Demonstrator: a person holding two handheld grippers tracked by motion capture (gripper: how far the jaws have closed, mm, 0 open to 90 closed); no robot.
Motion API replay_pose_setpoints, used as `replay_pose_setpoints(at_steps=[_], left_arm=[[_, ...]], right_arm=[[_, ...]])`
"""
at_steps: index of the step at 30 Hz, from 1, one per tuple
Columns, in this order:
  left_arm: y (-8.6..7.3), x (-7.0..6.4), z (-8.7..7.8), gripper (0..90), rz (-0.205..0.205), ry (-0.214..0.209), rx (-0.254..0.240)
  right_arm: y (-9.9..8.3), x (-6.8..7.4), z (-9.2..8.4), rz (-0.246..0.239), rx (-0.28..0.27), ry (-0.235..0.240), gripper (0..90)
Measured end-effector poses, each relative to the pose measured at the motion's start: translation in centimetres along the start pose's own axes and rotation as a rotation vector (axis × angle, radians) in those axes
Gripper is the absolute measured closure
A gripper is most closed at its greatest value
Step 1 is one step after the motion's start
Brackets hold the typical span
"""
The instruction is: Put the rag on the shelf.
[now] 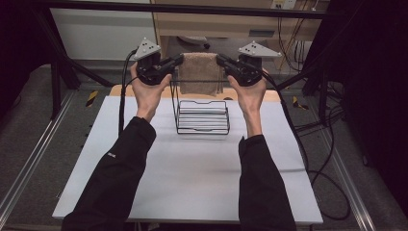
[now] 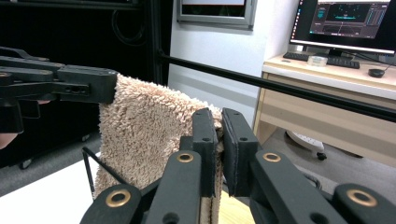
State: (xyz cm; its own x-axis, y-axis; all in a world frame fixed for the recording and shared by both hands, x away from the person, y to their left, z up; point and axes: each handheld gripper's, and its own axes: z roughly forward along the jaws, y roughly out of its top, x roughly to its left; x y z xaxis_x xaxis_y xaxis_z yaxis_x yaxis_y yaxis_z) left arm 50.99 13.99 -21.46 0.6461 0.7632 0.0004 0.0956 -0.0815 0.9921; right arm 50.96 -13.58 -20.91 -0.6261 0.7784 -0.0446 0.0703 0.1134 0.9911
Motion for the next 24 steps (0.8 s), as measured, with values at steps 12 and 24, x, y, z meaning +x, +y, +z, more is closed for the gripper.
replay_pose_setpoints(at_steps=[12,24], left_arm=[[-1.0,-0.4,-0.5,86.3,0.007,-0.028,0.007],[-1.6,-0.7,-1.4,86.1,0.004,-0.06,0.026]], right_arm=[[-0.9,0.2,-0.7,-0.003,0.003,0.01,84.5],[-1.2,1.2,-1.8,-0.044,0.034,0.022,84.1]])
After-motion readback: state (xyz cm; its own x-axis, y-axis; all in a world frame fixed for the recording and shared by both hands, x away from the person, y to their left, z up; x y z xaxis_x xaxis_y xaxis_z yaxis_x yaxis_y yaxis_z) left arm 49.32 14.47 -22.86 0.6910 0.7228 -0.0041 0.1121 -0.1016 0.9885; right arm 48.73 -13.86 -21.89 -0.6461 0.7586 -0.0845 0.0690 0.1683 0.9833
